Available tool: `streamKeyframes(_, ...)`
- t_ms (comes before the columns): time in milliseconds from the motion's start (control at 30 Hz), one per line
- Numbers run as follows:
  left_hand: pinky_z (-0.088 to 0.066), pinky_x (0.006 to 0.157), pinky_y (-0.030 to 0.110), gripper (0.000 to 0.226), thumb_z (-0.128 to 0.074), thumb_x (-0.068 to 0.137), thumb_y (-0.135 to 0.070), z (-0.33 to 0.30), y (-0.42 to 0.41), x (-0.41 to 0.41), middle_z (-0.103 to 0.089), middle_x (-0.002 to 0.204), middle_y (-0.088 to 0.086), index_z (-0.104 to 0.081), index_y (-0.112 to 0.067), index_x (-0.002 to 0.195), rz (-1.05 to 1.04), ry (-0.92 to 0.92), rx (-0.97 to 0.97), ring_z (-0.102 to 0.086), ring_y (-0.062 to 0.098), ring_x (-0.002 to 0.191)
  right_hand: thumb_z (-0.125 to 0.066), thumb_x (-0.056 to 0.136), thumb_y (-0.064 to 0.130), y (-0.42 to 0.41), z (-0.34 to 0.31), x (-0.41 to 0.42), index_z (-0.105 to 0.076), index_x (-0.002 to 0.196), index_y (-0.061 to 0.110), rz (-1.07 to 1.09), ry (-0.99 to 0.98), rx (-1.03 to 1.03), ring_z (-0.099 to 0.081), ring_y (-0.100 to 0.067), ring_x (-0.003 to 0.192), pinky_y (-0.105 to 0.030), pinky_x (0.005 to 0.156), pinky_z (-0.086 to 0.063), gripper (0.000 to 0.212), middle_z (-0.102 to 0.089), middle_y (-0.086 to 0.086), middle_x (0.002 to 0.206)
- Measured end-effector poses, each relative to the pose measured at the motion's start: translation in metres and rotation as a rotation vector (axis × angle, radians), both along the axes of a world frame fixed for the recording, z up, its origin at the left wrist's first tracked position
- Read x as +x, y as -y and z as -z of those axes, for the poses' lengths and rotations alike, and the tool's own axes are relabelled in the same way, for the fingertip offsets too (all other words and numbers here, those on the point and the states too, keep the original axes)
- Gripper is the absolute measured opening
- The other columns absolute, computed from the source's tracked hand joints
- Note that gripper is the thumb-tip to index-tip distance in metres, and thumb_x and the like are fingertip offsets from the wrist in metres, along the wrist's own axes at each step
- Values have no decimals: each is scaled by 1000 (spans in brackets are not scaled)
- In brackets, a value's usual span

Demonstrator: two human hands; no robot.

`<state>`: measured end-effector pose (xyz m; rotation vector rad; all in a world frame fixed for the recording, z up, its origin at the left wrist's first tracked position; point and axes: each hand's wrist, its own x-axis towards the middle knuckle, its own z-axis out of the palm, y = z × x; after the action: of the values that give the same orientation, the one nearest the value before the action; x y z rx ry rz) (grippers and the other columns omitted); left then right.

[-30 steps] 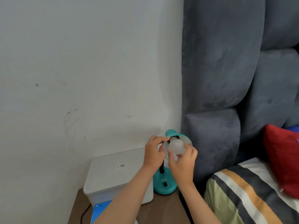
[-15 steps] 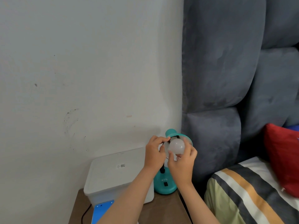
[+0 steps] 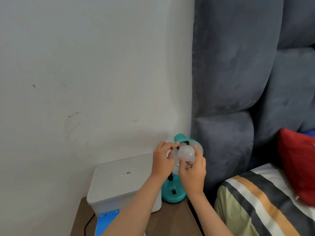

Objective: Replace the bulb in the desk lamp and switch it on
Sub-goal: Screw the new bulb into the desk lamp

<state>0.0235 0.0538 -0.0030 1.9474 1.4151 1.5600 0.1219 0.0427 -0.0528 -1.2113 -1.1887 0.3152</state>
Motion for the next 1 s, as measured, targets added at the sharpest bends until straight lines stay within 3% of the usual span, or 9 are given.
streamKeyframes(100,-40,82,3,38,-54,83,7,-1,0,0,-60,96,-2,-68,-23,100,5,12,-2,-56,-2,92,-74,78,23,1,-3,3,-53,120,11,17,-17,-36,-65,-19,73,-1,57,-45,49,-59,-13,103)
streamKeyframes(233,-40,82,3,39,-53,82,8,0,1,1,-60,96,-2,-68,-23,100,11,5,-7,-55,-2,93,-72,76,38,-4,-6,5,-50,111,7,22,-183,-128,-64,-16,73,-9,53,-42,51,-62,-12,105)
streamKeyframes(367,-40,82,3,39,-53,82,8,0,2,2,-60,96,-1,-68,-23,101,3,16,0,-55,-1,93,-76,75,17,-1,-3,-2,-44,127,11,-16,-78,-9,-56,-16,94,-14,70,-49,61,-45,-8,119)
streamKeyframes(500,-39,82,2,37,-53,83,7,-1,3,1,-60,96,-1,-68,-22,101,6,4,3,-55,-3,93,-73,79,23,-1,-1,0,-50,120,15,-1,-114,-51,-66,-23,83,-2,59,-47,48,-57,-13,111)
streamKeyframes(600,-39,83,2,37,-53,82,7,-1,4,1,-60,96,-1,-68,-21,101,7,-2,4,-55,-2,92,-72,79,31,-3,-4,-1,-46,119,13,1,-161,-88,-66,-21,83,-7,57,-47,51,-59,-14,113)
streamKeyframes(733,-40,83,2,36,-54,83,7,-2,3,1,-61,97,-1,-68,-21,101,2,5,0,-57,1,92,-71,80,11,0,0,-6,-44,132,14,-12,-57,19,-55,-18,102,-25,79,-54,58,-41,-13,128)
streamKeyframes(867,-40,83,2,36,-54,83,7,-2,4,1,-60,97,0,-68,-21,102,9,-13,4,-55,-2,91,-72,80,19,2,0,-2,-52,125,16,20,-75,-38,-64,-19,81,-5,62,-48,49,-55,-14,113)
streamKeyframes(933,-40,82,2,37,-53,83,7,-2,3,1,-60,97,0,-68,-21,102,7,-10,4,-55,-3,90,-73,79,24,0,-2,-2,-50,123,14,9,-118,-71,-65,-21,83,-7,59,-48,51,-56,-14,113)
streamKeyframes(1000,-39,82,2,38,-53,83,8,-2,3,1,-60,97,-1,-68,-21,101,8,-1,0,-55,-3,92,-74,77,21,-1,-2,-3,-47,124,11,2,-77,-50,-63,-24,92,-21,69,-55,54,-50,-15,119)
